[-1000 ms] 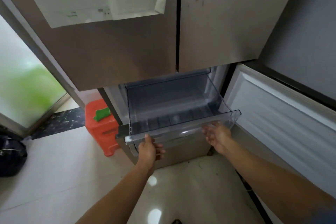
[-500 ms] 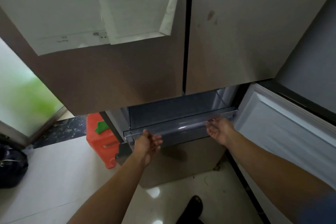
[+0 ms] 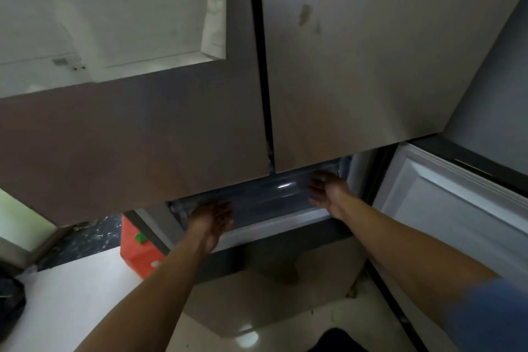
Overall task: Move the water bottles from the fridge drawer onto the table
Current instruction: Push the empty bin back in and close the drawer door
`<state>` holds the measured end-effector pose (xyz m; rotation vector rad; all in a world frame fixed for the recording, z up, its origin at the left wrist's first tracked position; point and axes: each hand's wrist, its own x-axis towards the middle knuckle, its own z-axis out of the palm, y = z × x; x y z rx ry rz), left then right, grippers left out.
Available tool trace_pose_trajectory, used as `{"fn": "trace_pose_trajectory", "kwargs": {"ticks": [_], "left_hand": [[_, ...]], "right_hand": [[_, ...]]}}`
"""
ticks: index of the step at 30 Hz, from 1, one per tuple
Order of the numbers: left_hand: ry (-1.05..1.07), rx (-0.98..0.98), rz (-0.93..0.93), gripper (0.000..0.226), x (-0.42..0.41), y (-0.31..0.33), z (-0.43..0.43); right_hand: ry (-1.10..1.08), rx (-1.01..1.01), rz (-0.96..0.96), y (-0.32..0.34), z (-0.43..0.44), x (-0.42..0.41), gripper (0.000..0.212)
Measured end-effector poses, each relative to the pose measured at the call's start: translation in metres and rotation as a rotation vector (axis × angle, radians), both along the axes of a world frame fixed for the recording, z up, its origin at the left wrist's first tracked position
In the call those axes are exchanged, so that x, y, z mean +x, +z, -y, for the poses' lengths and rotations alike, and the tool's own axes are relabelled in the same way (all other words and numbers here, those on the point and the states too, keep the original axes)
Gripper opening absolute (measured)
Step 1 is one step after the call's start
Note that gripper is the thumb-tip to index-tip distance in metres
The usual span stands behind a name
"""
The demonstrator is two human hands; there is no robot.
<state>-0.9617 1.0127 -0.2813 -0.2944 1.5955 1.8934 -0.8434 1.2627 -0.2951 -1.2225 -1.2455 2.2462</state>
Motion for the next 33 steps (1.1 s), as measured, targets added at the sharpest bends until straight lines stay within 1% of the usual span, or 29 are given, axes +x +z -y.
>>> {"fn": "trace_pose_trajectory", "kwargs": {"ticks": [4,8,11,14,16,19,21,23,24,28,30,33], "left_hand": [[0.028,-0.015,-0.04,0.029,-0.003,-0.001,-0.009],[-0.005,-0.064,-0.103,0.025,0.009,-0.005,-0.008],[-0.06,-0.136,-0.112,0.023,0.036,0.005,0.002],[-0.129,-0.237,-0.171,0.016,0.064,0.023,0.016],[-0.222,-0.339,-0.257,0.013,0.082,0.035,0.025],[-0.392,-0.442,-0.391,0.012,0.11,0.054,0.029],[-0.479,-0.487,-0.473,0.012,0.131,0.064,0.027],[-0.551,-0.543,-0.569,0.012,0.152,0.072,0.022],[-0.584,-0.569,-0.617,0.013,0.162,0.076,0.02],[-0.654,-0.596,-0.754,0.011,0.203,0.09,0.006],[-0.683,-0.606,-0.82,0.011,0.223,0.094,-0.001],[-0.707,-0.604,-0.859,0.01,0.256,0.096,-0.009]], "right_hand": [[0.051,0.03,-0.013,-0.007,-0.007,-0.006,0.022],[0.093,0.063,-0.009,-0.006,-0.01,0.002,0.022],[0.104,0.073,0.061,0.004,-0.004,0.019,0.025],[0.141,0.174,0.154,0.022,0.006,0.051,0.027],[0.154,0.32,0.227,0.036,0.015,0.078,0.023],[0.17,0.657,0.255,0.058,0.022,0.119,0.014],[0.18,0.867,0.27,0.075,0.023,0.148,0.012],[0.157,0.988,0.291,0.094,0.019,0.176,0.005],[0.127,1.047,0.294,0.104,0.015,0.19,0.006],[0.017,1.302,0.371,0.15,-0.01,0.247,0.019],[-0.04,1.411,0.453,0.167,-0.027,0.279,0.022],[-0.051,1.438,0.635,0.175,-0.054,0.327,0.026]]}}
